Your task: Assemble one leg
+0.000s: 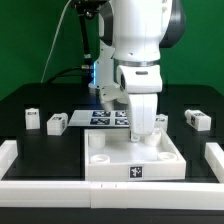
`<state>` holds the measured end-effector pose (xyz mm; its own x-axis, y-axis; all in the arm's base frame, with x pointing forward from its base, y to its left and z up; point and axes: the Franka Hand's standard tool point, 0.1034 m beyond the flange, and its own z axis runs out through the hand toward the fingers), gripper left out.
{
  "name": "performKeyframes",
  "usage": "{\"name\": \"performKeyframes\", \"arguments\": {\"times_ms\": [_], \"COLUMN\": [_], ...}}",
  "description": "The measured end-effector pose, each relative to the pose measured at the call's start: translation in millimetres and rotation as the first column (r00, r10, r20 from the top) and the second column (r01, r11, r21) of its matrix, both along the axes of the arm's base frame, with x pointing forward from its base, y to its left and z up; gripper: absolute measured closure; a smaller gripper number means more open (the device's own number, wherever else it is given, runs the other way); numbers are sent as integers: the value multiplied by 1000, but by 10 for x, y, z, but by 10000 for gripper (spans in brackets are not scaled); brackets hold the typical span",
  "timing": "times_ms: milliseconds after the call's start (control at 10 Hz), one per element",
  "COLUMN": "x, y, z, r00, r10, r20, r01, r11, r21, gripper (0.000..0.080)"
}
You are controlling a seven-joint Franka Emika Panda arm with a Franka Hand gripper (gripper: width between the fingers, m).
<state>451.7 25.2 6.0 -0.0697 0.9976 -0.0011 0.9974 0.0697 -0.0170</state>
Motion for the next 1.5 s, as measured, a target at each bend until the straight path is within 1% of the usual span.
{"name": "performKeyframes", "arguments": {"times_ms": [200, 300, 500, 700, 900, 1300, 1400, 1500], "x": [124, 203, 311, 380, 454, 459, 459, 458], "y": [110, 206, 449, 573, 597, 584, 583, 582], "z": [1, 4, 6, 6, 7, 5, 5, 5], "r00": [999, 999, 997, 996, 997, 998, 998, 998], "r10": [-31, -35, -75, -84, -81, -56, -56, -56], "r20": [11, 14, 21, 17, 18, 19, 19, 19], "r01": [31, 35, 75, 83, 81, 56, 56, 56], "r11": [1000, 999, 997, 997, 997, 998, 998, 998], "r21": [5, 6, 10, 5, 3, 4, 4, 4], "gripper": [741, 741, 740, 740, 740, 736, 516, 516]}}
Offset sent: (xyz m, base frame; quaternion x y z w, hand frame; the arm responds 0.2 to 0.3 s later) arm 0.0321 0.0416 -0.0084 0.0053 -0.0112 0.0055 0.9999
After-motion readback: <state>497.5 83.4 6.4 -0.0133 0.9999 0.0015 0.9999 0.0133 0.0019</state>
